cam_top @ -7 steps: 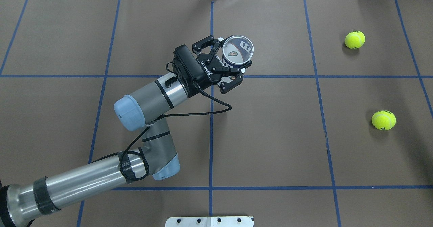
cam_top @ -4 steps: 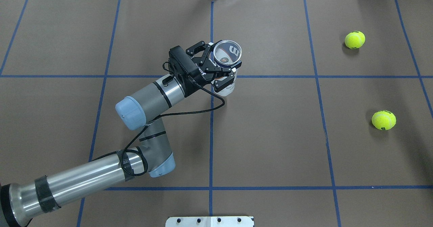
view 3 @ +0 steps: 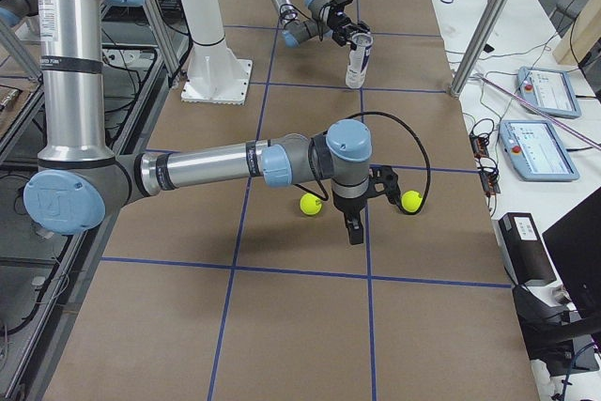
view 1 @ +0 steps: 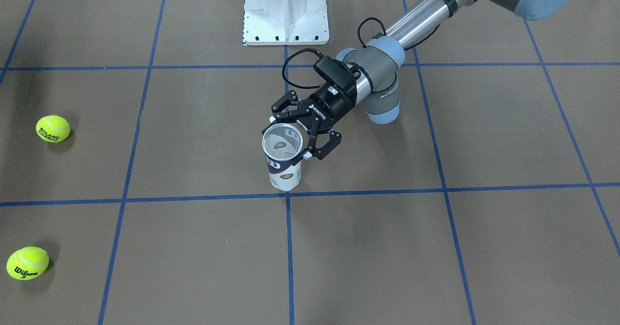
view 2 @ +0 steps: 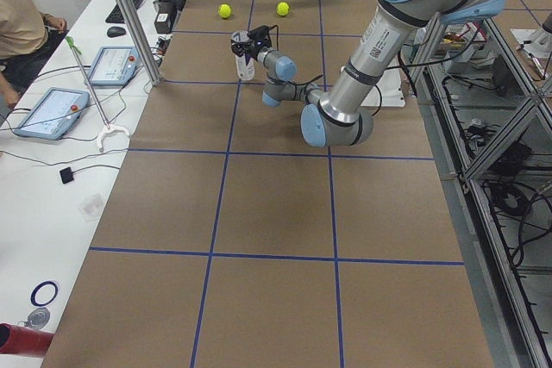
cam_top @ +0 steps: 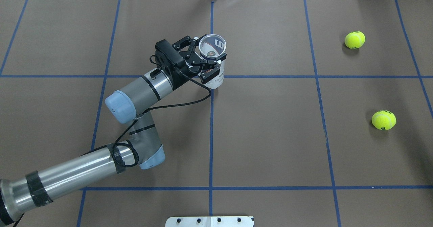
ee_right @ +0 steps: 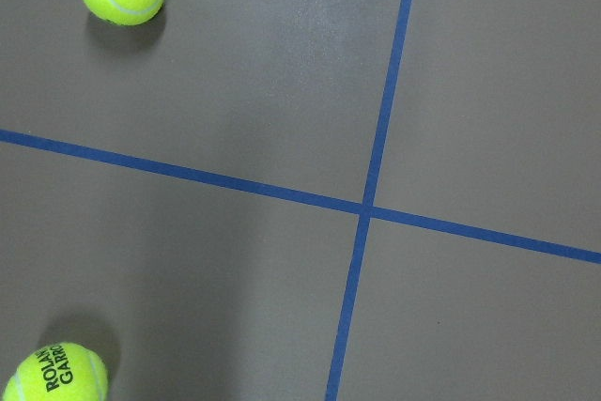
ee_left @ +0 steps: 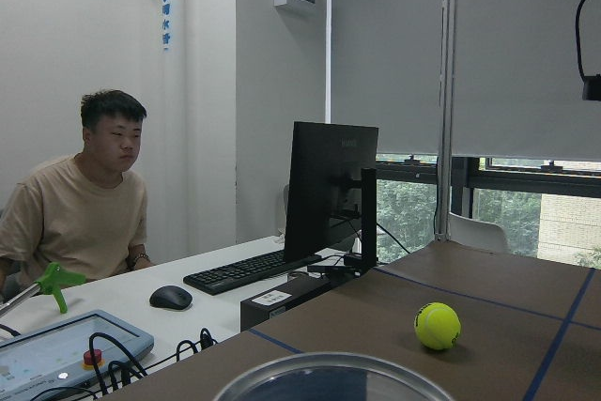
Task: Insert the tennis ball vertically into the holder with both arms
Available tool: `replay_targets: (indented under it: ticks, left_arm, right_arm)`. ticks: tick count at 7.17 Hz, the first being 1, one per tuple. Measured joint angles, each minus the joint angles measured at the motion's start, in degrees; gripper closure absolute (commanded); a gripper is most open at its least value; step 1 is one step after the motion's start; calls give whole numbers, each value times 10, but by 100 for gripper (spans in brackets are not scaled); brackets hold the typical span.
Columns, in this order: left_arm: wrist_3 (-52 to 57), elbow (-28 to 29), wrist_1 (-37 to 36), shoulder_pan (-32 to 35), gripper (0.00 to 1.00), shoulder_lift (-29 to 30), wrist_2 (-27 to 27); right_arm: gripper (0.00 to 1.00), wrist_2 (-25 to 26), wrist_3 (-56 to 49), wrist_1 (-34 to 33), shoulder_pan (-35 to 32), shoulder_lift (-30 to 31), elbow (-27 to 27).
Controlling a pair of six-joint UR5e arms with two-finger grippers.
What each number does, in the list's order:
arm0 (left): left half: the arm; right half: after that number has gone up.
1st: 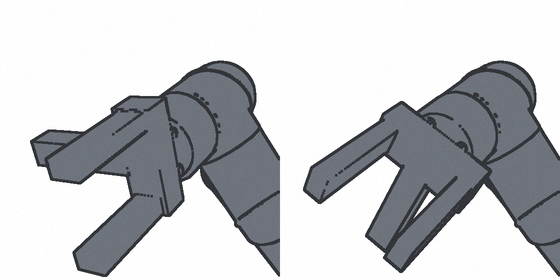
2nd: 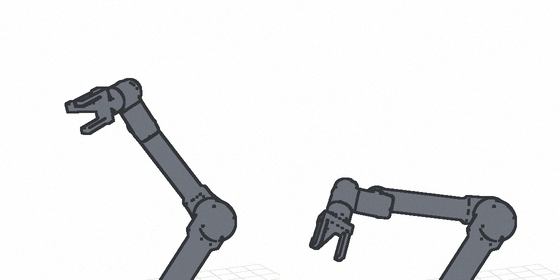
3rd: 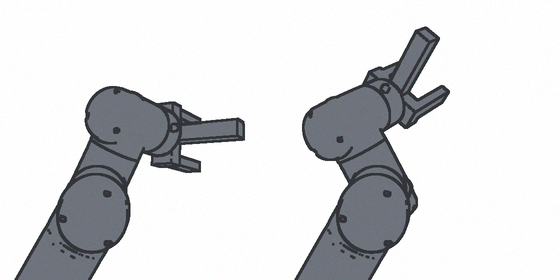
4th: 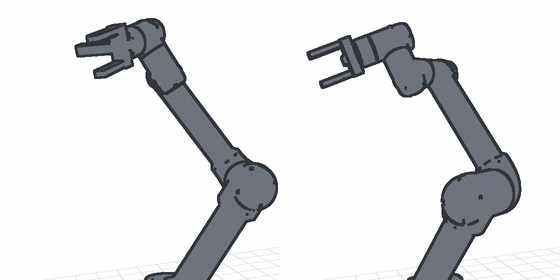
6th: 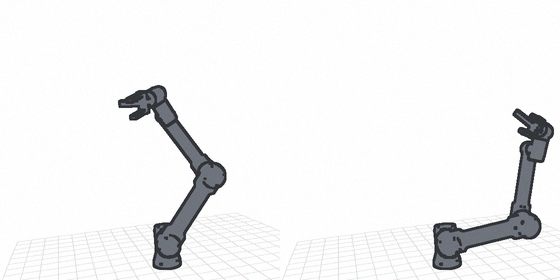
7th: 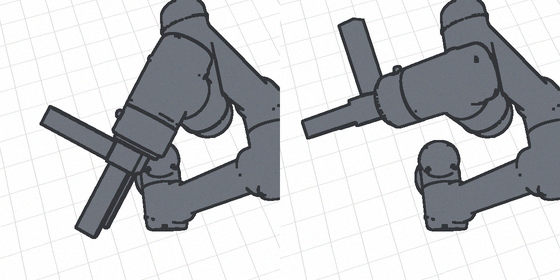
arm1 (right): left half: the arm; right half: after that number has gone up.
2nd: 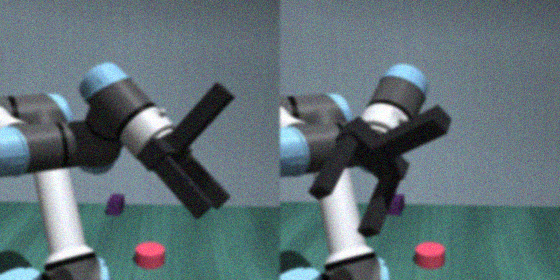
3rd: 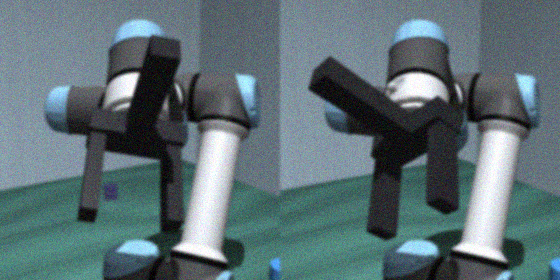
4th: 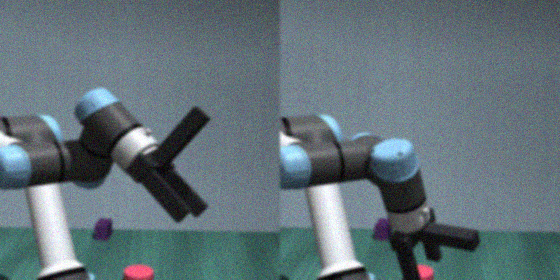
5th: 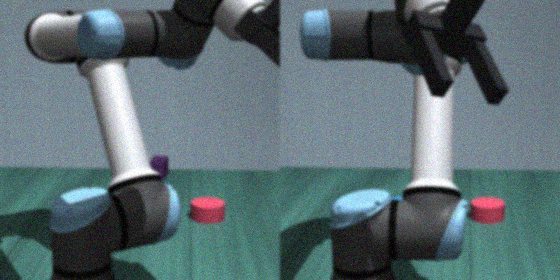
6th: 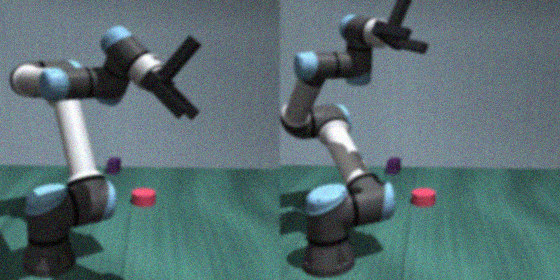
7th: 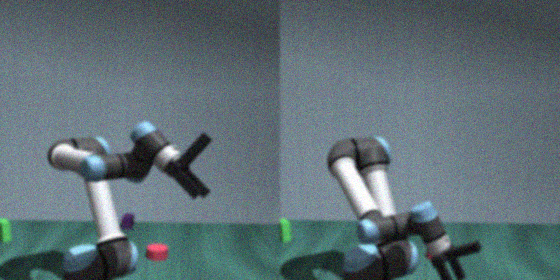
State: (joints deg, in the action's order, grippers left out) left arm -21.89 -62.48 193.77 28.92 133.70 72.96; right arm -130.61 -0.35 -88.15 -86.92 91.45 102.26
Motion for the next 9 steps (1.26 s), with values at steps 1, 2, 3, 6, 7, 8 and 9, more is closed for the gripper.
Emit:
replay_targets:
  ticks: [1,2,3,6,7,8,9]
  left_arm:
    - [0,1,7,-2,14,-8,0]
    - [0,2,10,-5,14,-15,1]
    - [0,3,12,-8,14,-19,1]
    - [0,3,13,-13,4,-20,1]
    - [0,3,12,-13,4,-20,0]
    - [0,3,12,-13,2,-20,0]
    - [0,3,12,-13,2,-20,0]
  right_arm:
    - [1,0,0,0,0,0,0]
    - [1,0,0,0,0,0,0]
    - [1,0,0,0,0,0,0]
    - [1,-2,0,0,0,0,0]
    - [1,-6,0,0,0,0,0]
    - [1,-8,0,0,0,0,0]
    - [1,-10,0,0,0,0,0]
